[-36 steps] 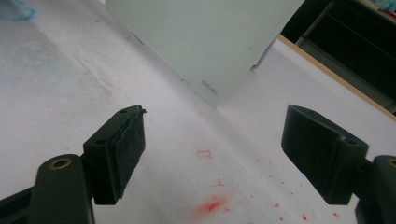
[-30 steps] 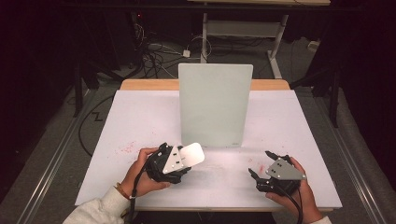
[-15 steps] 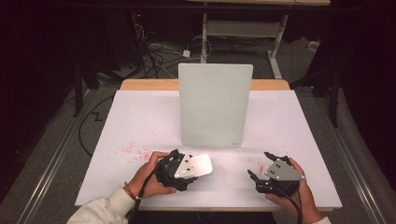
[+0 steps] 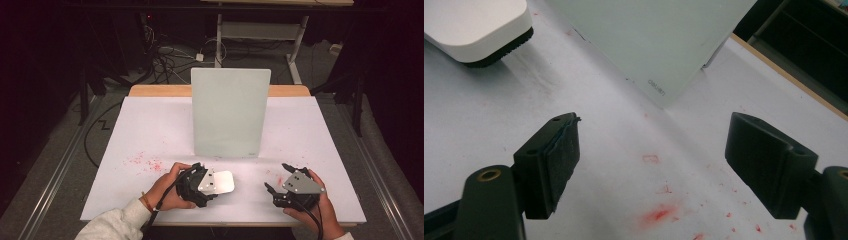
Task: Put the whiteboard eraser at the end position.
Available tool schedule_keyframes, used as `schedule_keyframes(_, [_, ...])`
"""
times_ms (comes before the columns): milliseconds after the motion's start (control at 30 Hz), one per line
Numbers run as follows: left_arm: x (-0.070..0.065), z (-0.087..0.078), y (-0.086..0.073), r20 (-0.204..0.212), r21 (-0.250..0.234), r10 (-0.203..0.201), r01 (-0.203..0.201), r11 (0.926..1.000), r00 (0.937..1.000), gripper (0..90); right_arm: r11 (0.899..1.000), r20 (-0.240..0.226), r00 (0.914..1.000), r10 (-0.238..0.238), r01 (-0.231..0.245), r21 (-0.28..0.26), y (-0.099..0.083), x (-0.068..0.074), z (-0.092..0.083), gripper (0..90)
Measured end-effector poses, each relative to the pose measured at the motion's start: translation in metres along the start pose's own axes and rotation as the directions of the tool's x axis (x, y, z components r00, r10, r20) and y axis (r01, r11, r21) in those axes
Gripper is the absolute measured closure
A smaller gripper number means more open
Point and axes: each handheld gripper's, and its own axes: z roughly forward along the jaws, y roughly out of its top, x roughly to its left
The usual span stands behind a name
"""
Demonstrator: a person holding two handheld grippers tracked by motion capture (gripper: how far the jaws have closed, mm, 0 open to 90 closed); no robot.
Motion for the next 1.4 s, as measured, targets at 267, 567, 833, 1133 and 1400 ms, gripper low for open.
schedule_keyframes(267, [0.002, 0.008, 0.008, 0.046, 0.02, 0.024, -0.025, 0.9995, 0.9986, 29.0, 1.0, 0.0, 1.0, 0.003, -0.003, 0.003, 0.0, 0.001, 0.0, 22.7])
schedule_keyframes(567, [0.005, 0.015, 0.011, 0.082, 0.036, 0.033, -0.036, 0.9987, 0.9961, 28.9, 1.0, -0.003, 1.0, 0.001, -0.001, 0.005, 0.0, 0.001, 0.001, 22.7])
schedule_keyframes(833, [0.005, 0.018, 0.015, 0.105, 0.024, 0.045, -0.048, 0.9986, 0.9935, 28.9, 1.0, -0.009, 1.0, -0.003, 0.003, 0.006, -0.001, 0.002, 0.002, 22.8])
schedule_keyframes(1133, [0.007, 0.017, 0.017, 0.103, -0.007, 0.041, -0.041, 0.9991, 0.9938, 27.9, 1.0, -0.008, 1.0, -0.001, 0.001, 0.004, -0.001, 0.001, 0.001, 22.7])
schedule_keyframes(1400, [0.01, -0.001, 0.014, 0.053, -0.121, -0.016, 0.022, 0.9924, 0.9985, 18.6, 1.0, -0.009, 1.0, -0.004, 0.004, -0.003, 0.0, 0.002, 0.0, 22.7])
